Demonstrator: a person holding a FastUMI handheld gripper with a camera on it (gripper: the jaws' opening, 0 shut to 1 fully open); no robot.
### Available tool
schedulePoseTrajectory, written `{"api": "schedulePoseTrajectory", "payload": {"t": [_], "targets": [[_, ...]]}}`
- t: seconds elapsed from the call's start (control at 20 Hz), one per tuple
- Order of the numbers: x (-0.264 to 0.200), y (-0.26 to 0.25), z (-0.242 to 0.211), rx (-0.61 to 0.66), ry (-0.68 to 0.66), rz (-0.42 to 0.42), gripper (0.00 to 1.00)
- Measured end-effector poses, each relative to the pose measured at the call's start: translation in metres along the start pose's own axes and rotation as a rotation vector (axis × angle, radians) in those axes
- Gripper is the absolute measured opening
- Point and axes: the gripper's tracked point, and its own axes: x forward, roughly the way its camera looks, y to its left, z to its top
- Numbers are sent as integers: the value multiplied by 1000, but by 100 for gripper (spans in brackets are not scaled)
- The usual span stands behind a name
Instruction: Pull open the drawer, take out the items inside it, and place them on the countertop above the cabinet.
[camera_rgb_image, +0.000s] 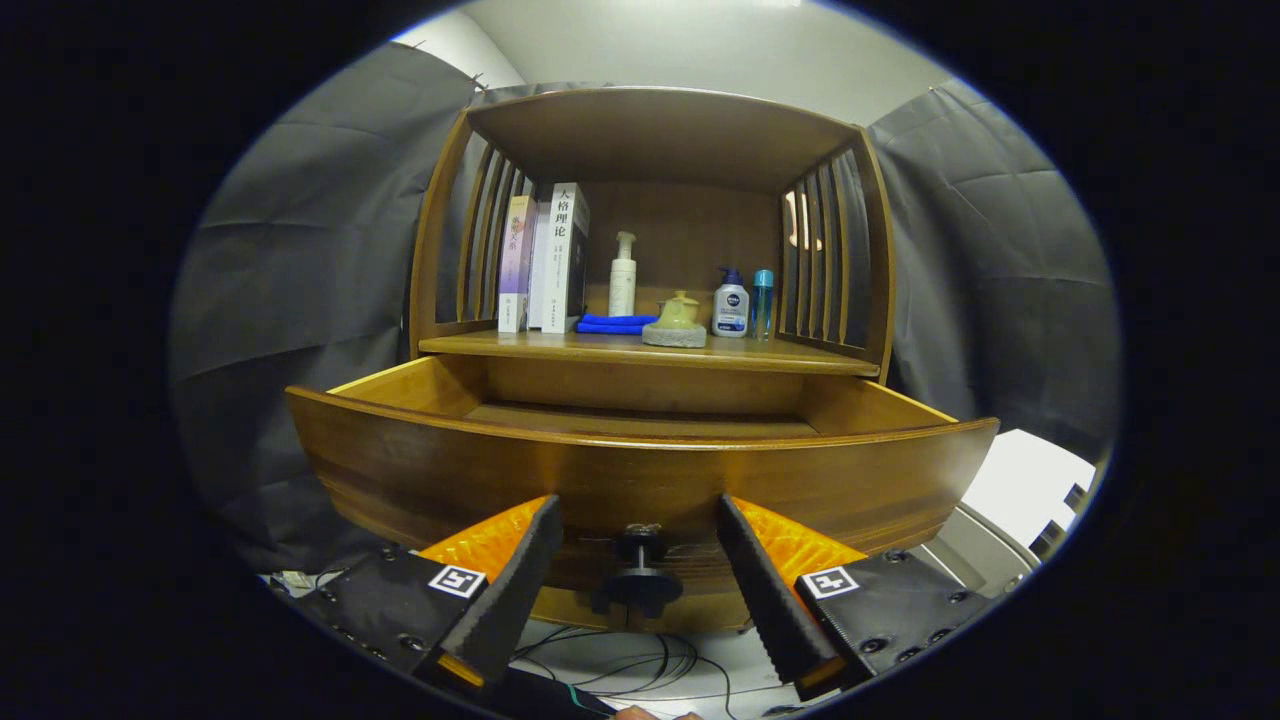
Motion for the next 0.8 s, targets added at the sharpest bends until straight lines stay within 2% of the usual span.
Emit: {"api": "schedulePoseTrajectory", "payload": {"t": [0.25,0.6,0.8], "targets": [[6,0,1,2,5,6,99],[32,2,-9,29,88,13,100],[48,2,-2,59,86,17,99]]}}
